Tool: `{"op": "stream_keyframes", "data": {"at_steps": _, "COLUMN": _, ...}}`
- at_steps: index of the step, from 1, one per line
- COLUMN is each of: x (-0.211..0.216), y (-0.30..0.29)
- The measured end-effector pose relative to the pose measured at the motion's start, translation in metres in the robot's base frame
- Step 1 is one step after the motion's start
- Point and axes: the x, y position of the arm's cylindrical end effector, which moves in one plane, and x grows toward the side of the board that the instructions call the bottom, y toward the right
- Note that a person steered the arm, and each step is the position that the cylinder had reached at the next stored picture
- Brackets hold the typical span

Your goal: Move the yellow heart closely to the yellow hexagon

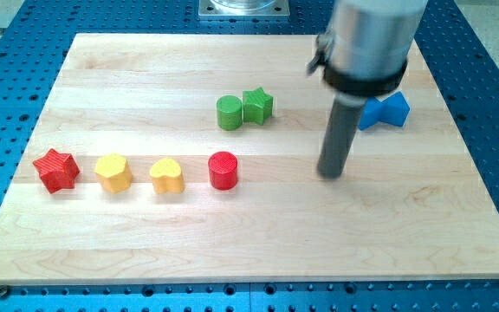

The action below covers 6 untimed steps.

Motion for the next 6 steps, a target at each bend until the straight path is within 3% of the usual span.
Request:
{"op": "stream_keyframes", "data": {"at_steps": 2, "x": 0.02, "y": -0.124}}
{"op": "stream_keyframes", "data": {"at_steps": 4, "x": -0.001, "y": -0.18}}
{"op": "stream_keyframes", "data": {"at_steps": 5, "x": 0.015, "y": -0.217}}
{"op": "stream_keyframes", "data": {"at_steps": 6, "x": 0.076, "y": -0.19}}
